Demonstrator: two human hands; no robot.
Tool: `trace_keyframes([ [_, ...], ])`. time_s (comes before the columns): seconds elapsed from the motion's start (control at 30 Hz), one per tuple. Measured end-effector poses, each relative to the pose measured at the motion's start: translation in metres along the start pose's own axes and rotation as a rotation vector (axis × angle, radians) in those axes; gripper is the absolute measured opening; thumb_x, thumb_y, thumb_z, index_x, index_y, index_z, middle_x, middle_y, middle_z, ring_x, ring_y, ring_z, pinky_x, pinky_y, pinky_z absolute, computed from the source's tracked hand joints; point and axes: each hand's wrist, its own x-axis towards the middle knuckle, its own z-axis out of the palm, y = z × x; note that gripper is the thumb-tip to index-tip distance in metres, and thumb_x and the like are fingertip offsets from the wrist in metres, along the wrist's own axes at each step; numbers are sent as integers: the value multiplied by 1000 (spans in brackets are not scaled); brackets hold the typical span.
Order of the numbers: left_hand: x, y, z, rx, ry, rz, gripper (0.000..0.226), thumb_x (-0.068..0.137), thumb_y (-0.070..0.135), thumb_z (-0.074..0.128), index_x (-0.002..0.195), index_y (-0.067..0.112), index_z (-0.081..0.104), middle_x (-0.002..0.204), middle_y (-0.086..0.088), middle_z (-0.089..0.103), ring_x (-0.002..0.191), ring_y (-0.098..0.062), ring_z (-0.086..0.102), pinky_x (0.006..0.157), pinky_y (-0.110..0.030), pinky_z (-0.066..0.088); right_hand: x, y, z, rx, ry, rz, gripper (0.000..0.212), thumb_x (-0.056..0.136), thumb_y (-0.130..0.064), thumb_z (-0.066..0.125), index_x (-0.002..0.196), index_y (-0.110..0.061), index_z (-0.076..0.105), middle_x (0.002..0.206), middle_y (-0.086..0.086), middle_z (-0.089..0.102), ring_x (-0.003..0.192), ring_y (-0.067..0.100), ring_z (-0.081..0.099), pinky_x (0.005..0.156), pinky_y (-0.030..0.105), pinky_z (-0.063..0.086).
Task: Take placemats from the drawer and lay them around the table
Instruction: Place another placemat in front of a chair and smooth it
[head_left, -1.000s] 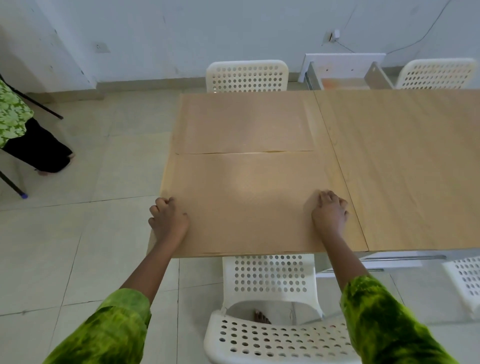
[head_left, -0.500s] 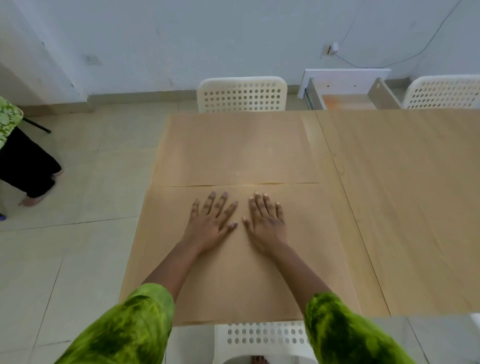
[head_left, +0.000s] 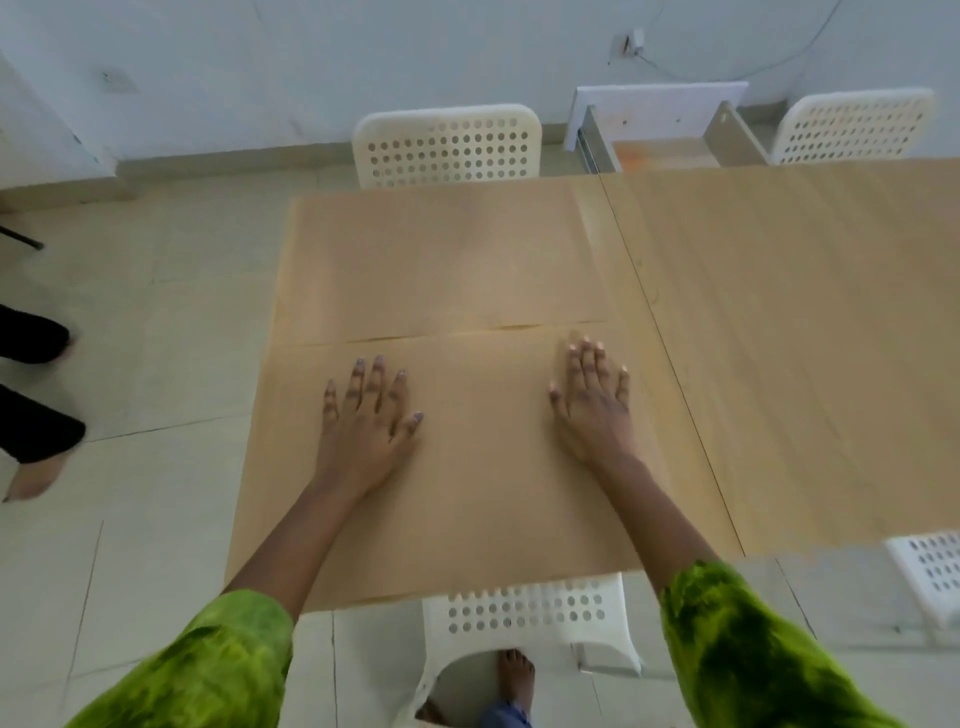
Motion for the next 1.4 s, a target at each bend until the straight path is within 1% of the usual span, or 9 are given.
trace_keyframes([
  [0.1,-50,36,15,8,99,257,71,91,61,2,147,22,21,155,-9,24,144,-25,11,112,-43,0,-68,-26,23,17,-19,-131,78,79,-48,-10,149,-13,-6,155,1,-18,141,14,-22,112,35,-18],
  [0.17,-78,52,31,36,61,349,65,92,60,6,147,27,20,155,-6,24,142,-22,8,112,-42,-1,-101,-30,40,23,-72,-174,77,80,-49,-7,149,-13,-6,155,1,-18,138,14,-25,111,34,-19],
  [0.47,-91,54,39,81,26,214,65,89,65,9,143,35,28,154,-3,28,142,-28,18,110,-52,11,-99,15,46,-79,-55,-115,97,69,-66,-25,147,-12,-10,155,3,-18,139,13,-22,115,37,-13],
  [0.67,-92,56,35,74,2,175,65,88,66,8,143,36,27,155,-3,27,142,-30,24,111,-55,19,-97,45,31,-91,-19,-21,75,78,-61,-15,138,-16,-23,153,2,-23,143,16,-19,115,36,-13],
  [0.77,-93,57,35,56,-22,160,66,88,67,6,143,37,25,156,-3,25,144,-27,14,111,-52,10,-97,48,32,-96,-20,-25,73,81,-63,-12,137,-17,-24,152,1,-25,140,12,-22,114,36,-14],
  [0.87,-90,56,30,-1,-54,188,78,78,73,-10,146,40,8,159,2,2,146,-23,-7,114,-49,-4,-97,44,29,-42,-45,-13,72,84,-61,-7,139,-17,-23,156,3,-21,141,14,-23,115,37,-13],
  [0.97,-86,51,17,-96,-132,146,96,66,78,-18,149,33,3,159,6,-10,146,-19,-13,115,-47,-7,-93,23,17,98,-33,4,60,98,-41,18,149,-15,-1,159,3,-8,146,15,-11,117,36,-8],
  [1.07,-91,30,12,-77,-97,40,89,69,64,-12,149,28,3,159,4,-10,146,-18,-12,116,-46,-5,-95,-6,17,162,-18,0,55,100,-35,25,150,-17,12,160,3,1,147,17,-5,118,38,-3],
  [1.4,-128,-82,17,14,-80,1,102,61,69,-36,148,27,-6,158,2,-14,146,-17,-12,115,-44,-9,-106,-21,35,-80,-82,84,64,95,-53,14,149,-25,-7,159,0,-14,146,20,-14,116,47,-8],
])
